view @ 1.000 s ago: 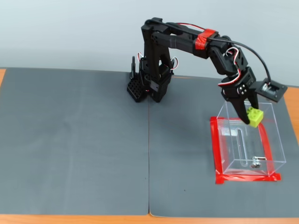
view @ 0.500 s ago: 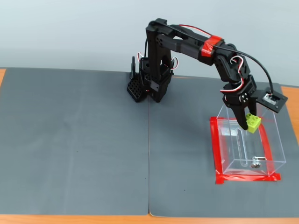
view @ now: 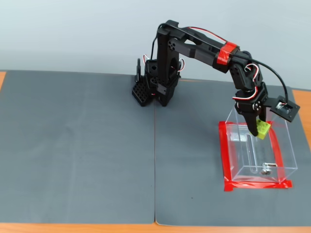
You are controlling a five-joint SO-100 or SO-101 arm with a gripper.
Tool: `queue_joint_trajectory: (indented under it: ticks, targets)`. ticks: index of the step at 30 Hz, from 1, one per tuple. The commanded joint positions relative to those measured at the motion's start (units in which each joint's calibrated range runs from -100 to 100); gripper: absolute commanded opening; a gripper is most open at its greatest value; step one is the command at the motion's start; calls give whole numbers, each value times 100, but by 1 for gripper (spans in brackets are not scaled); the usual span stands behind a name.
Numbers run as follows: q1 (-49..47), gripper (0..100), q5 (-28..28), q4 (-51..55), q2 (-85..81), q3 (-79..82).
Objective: Pick the green lego block and place it into the transparent box
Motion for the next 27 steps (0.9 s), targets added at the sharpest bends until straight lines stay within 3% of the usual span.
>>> queue_joint_trajectory:
  ticks: [1,13,21,27]
  targets:
    - [-19,13,-23,-342,-11,-110]
    - [-153,13,-18,-360,-2,-47]
    - [-228,36,-164,-342,-11,-92]
    - [-183,24,-185,-342,-104,-101]
